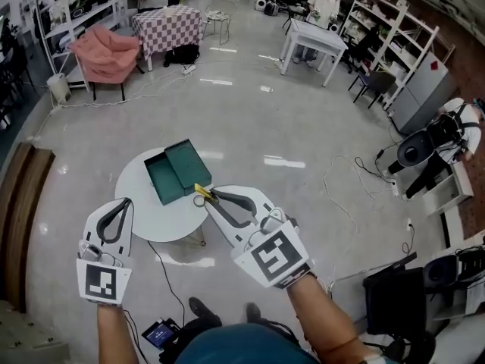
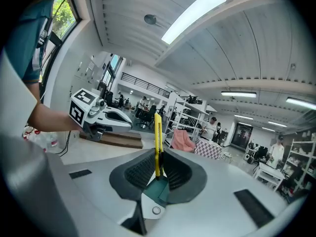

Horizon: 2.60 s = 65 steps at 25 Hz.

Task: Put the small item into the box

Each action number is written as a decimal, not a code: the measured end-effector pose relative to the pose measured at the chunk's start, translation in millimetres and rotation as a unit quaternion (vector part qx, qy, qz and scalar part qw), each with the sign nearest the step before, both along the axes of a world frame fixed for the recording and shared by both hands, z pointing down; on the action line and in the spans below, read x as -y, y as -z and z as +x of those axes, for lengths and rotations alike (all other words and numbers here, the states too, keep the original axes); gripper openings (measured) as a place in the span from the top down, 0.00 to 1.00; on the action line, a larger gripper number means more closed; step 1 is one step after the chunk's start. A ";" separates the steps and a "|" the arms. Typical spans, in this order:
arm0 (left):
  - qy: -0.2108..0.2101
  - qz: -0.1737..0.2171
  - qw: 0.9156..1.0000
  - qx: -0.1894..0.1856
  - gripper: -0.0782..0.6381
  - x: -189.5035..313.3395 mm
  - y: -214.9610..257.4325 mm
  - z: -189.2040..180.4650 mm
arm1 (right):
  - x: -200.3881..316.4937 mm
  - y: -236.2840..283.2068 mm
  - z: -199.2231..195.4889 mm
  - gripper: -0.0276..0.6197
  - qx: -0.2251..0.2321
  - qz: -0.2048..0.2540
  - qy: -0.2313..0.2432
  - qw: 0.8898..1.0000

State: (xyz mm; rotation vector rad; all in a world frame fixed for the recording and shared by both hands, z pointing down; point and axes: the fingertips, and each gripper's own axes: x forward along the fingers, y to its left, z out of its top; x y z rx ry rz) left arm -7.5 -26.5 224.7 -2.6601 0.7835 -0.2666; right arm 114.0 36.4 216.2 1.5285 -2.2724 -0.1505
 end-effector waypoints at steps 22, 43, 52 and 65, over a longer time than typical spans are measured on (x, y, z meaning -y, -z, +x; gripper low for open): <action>-0.010 0.002 1.000 -0.016 0.87 122.7 10.7 -73.6 | 128.8 6.8 -56.2 0.85 -0.013 -0.002 -0.017 1.000; 0.101 -0.022 0.995 0.015 0.87 301.9 -51.3 -94.9 | 370.9 -91.5 -78.4 0.85 -0.007 -0.066 0.138 0.988; 0.115 -0.030 0.992 0.042 0.87 353.8 -99.7 -109.6 | 434.0 -166.5 -91.4 0.85 -0.002 -0.114 0.163 0.980; 0.162 -0.125 0.979 0.026 0.87 396.0 -190.4 -105.9 | 496.4 -282.1 -75.0 0.85 -0.002 -0.181 0.169 0.969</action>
